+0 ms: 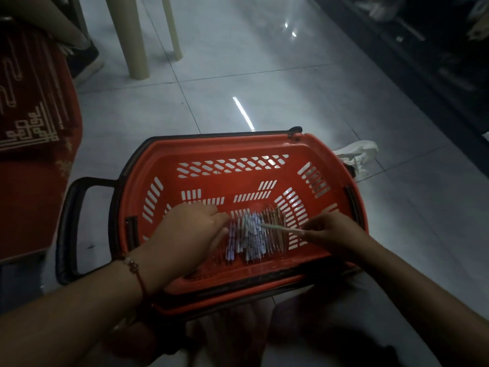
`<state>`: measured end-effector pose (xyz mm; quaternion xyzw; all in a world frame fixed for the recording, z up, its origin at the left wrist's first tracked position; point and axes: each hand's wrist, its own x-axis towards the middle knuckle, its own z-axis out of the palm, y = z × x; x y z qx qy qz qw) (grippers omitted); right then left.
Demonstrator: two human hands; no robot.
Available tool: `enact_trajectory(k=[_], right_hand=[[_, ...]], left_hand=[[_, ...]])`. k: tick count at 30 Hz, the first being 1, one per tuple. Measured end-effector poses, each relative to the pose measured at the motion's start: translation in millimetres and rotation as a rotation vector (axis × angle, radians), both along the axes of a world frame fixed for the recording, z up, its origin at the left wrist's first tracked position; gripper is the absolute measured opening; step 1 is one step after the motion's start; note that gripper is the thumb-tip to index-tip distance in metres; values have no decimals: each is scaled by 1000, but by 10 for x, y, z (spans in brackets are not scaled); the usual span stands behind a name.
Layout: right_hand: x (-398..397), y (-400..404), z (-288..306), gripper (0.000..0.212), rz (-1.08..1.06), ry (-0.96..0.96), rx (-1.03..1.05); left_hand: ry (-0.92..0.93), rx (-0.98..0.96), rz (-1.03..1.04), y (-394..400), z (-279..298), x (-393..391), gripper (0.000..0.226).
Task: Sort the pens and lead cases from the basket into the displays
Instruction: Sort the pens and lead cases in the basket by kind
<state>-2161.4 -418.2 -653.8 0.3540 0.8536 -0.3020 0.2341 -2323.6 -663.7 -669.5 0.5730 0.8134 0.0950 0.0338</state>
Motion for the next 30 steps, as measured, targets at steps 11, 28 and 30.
enact_trajectory(k=[11,28,30], right_hand=[[-297,388,-167,16,-203,137,-5],[-1001,670,-1528,17,-46,-193,-21],[-1010,677,-1735,20,-40,-318,-9]], left_hand=[[-76,-126,-15,67,-163,7,34],[-170,-360,-29,272,-422,-56,38],[-170,-388,-31,269,-446,-55,38]])
